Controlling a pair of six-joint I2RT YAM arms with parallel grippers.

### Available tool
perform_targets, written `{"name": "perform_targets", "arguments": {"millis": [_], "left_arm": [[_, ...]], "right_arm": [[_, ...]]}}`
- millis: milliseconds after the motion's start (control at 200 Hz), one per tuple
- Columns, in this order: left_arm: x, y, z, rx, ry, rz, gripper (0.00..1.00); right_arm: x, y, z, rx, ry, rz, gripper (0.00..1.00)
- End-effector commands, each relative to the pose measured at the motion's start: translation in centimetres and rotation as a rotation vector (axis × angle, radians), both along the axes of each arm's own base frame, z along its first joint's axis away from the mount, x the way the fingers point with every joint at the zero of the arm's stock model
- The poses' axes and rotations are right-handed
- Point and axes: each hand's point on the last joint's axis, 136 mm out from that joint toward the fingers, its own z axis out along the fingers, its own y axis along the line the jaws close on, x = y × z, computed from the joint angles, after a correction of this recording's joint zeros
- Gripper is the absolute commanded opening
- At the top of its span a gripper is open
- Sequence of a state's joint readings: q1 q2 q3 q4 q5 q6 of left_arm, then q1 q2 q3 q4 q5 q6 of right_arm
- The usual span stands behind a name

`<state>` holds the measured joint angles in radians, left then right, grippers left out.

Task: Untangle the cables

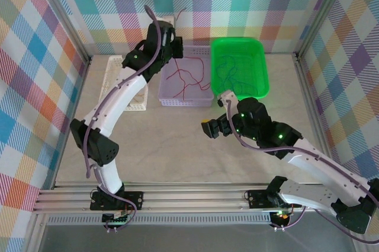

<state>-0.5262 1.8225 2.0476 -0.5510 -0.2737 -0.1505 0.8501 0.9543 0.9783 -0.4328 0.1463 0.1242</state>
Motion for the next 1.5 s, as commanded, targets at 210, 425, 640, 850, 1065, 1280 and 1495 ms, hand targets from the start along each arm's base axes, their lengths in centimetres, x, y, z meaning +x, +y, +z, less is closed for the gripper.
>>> {"name": "perform_targets", "arguments": {"millis": [210,425,640,850,1065,1280,1495], "left_arm": [[5.9,0.9,-0.3,0.074,-0.119,0.09,0.0],[9.2,0.5,-7.8,0.091,-0.019,0.133,0.0],[9.6,0.1,-16.0,0.074,0.126,0.148,0.0],[8.6,-0.3,-21.9,0.049,0.282,0.141,0.0],[8.1,-1.3,-27.0,0.039,0.445,0.105,0.0],[7.8,-1.8,-30.4,0.019,0.558,0.072,0.0],[7.7,-1.6,-31.1,0.007,0.604,0.076,0.0]], "right_arm": [[0.1,-0.2,-0.7,0.01,0.002,-0.013,1.0],[-0.4,0.1,-1.7,0.025,0.037,0.004,1.0],[-1.0,0.1,-2.4,0.036,0.072,0.018,1.0],[-1.5,0.3,-3.0,0.04,0.101,0.035,1.0],[-1.7,0.5,-3.4,0.043,0.116,0.046,1.0],[-1.7,0.5,-3.5,0.039,0.118,0.048,1.0],[-1.7,0.5,-3.6,0.036,0.121,0.047,1.0]]}}
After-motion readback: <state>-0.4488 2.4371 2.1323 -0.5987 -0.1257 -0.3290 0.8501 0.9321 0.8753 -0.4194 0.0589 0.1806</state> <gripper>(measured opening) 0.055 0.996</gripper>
